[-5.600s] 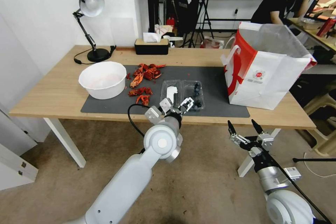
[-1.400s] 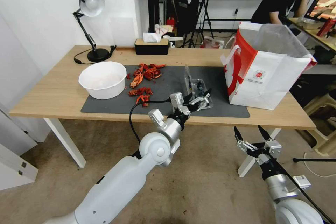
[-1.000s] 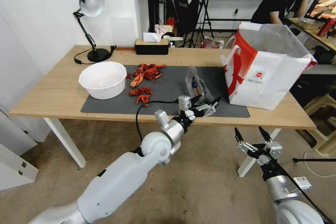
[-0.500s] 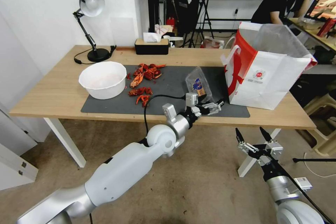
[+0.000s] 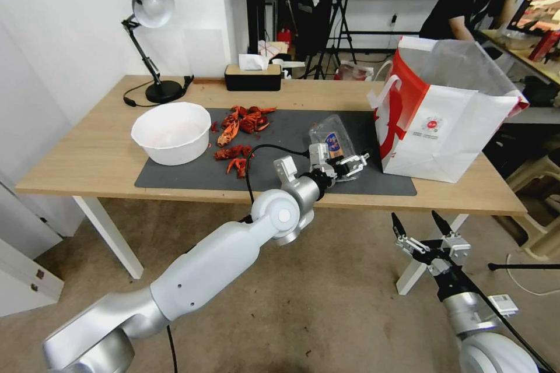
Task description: Close the takeout container lid, then place the container into the takeout bag.
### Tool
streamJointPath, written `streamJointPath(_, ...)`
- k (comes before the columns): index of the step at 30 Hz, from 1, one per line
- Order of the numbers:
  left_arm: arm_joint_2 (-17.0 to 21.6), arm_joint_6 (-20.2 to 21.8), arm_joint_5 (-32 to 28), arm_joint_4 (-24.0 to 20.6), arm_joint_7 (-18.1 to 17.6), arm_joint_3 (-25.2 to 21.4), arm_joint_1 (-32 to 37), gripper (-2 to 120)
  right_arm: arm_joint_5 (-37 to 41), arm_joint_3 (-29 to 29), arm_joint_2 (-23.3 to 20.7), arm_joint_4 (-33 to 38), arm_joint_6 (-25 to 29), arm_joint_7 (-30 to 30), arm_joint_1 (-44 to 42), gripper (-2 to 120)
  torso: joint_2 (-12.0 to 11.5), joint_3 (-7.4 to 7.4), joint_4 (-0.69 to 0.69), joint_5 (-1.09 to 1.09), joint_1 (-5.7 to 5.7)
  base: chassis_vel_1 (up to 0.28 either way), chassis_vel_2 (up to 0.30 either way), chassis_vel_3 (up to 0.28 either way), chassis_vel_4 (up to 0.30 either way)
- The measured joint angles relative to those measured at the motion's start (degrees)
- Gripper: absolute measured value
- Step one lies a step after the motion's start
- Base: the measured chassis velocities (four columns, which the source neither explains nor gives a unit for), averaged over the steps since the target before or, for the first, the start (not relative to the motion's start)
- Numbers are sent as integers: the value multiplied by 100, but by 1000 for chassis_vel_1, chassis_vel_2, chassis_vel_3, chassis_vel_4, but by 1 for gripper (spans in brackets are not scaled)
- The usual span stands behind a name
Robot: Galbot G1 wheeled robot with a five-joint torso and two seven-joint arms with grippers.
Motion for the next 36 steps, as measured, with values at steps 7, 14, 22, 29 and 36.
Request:
streamJointPath(7, -32, 202, -17, -7, -609, 4, -100, 55, -6, -4, 11, 7, 16, -7, -10, 100, 0, 0, 1, 0, 0, 0, 0, 0, 0)
streamJointPath(14, 5, 473, 27, -55, -1105, 38, -141, 31, -6, -19, 11, 54, 8, -9, 12, 100, 0, 0, 1, 0, 0, 0, 0, 0, 0)
streamJointPath(22, 48, 489, 46, -85, -1141, 110, -196, 3, 119, -20, -24, 168, -132, -7, 106, 100, 0, 0, 0, 0, 0, 0, 0, 0, 0)
streamJointPath(29, 101, 496, 54, -96, -1158, 161, -279, 0, 1150, 47, -300, 409, -667, -2, 652, 100, 0, 0, 2, 0, 1, 0, 0, 0, 0)
streamJointPath(36, 156, 494, 57, -110, -1147, 165, -270, 0, 3726, 130, -754, 690, -1737, 364, 1513, 100, 0, 0, 0, 0, 2, 0, 0, 0, 0)
